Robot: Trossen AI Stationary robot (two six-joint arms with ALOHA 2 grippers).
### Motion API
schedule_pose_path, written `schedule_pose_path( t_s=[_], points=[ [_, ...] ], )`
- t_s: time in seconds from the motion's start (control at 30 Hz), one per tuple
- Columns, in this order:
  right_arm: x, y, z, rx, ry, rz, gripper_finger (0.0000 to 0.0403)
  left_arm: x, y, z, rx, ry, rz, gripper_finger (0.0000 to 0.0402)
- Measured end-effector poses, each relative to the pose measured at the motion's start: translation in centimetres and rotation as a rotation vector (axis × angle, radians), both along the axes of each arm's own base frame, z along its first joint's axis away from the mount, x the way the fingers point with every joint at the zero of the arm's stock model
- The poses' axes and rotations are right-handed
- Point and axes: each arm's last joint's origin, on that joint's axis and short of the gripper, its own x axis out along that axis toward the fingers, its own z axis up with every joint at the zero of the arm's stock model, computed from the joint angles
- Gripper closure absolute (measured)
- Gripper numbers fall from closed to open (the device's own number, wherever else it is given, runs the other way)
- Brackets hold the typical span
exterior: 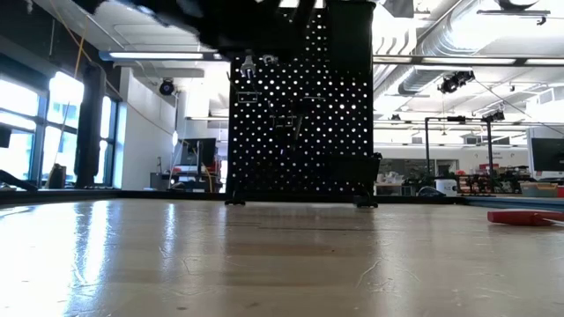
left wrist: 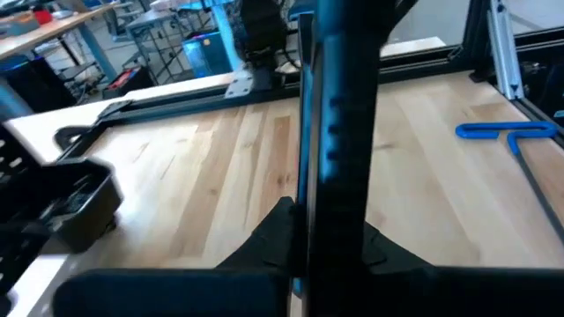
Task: Hang tools onto peg board
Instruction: Hang the black wire cutter onto the peg board
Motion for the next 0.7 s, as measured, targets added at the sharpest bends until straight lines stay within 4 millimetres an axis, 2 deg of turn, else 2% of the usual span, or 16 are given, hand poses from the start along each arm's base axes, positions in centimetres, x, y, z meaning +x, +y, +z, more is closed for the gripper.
schedule_pose_path(
  t_s=[0.23, 0.37, 0.53, 0.7],
  points=[
    [-0.6, 0.5, 0.5, -0.071, -0.019, -0.093, 0.03, -3.9, 1.8, -0.2, -0.059, -0.042, 0.094, 0.0376],
    [-0.9, 0.9, 0.7, -0.096, -0.03, -0.101, 0.027, -5.7, 3.2, -1.2, -0.103, -0.04, 0.149, 0.0376],
    [-1.0, 0.9, 0.9, -0.101, -0.034, -0.15, 0.0255, -7.0, 4.9, -2.9, -0.136, -0.051, 0.195, 0.0377],
    [-1.1, 1.1, 0.7, -0.102, -0.02, -0.151, 0.0253, -7.4, 7.2, -3.8, -0.179, -0.103, 0.207, 0.0377]
  ],
)
